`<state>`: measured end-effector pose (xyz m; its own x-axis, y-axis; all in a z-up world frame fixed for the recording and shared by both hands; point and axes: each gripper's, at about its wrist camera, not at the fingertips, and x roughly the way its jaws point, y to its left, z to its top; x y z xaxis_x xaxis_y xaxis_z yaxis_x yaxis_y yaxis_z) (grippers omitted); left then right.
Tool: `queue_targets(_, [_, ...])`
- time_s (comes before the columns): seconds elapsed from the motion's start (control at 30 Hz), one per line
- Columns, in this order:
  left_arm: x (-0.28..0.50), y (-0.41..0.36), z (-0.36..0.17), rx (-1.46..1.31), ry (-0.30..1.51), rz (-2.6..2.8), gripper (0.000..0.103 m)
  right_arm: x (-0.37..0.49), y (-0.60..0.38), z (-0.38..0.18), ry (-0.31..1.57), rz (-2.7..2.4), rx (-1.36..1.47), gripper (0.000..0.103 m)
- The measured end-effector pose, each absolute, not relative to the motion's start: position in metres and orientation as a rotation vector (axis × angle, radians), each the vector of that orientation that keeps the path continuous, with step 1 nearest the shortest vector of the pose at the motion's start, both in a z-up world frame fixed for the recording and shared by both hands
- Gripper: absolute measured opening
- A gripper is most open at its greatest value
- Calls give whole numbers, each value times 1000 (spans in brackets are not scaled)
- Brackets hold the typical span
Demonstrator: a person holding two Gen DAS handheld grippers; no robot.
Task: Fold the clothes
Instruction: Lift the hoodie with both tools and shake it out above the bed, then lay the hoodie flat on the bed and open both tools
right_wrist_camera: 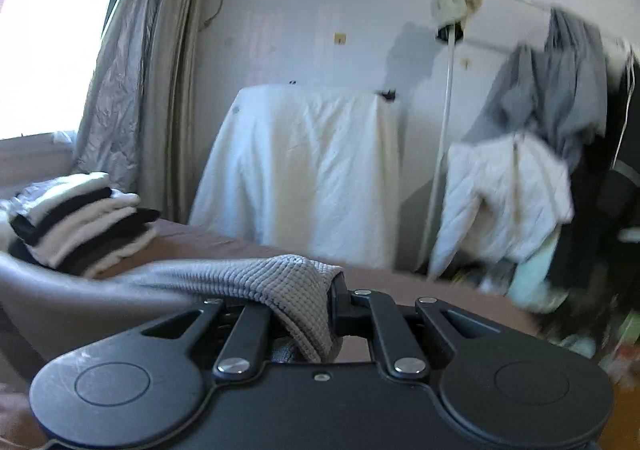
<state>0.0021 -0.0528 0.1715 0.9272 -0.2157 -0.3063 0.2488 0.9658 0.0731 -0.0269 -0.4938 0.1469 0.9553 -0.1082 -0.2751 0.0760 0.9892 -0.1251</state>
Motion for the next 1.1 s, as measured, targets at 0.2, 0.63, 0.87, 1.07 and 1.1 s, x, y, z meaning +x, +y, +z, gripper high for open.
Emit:
queue_targets(0.2, [108,-99,188,194,286,-104,7,54,-516,160,248,-154,-116,9])
queue_targets(0.63, [147,-36,-29,61,780,-34,49,114,-476,-10,620,-201,-23,55])
queue_targets(0.87, [109,15,-73,-174,912,88,49,23,-467,-74,704,-142,100,55])
queue_targets(1.07, [86,-13,-60,-289,840,-98,59,-12,-490,-97,738,-72,359,55])
queue_targets(1.1, [82,-19,-58,-309,827,-134,59,-13,-493,-99,744,-52,387,55])
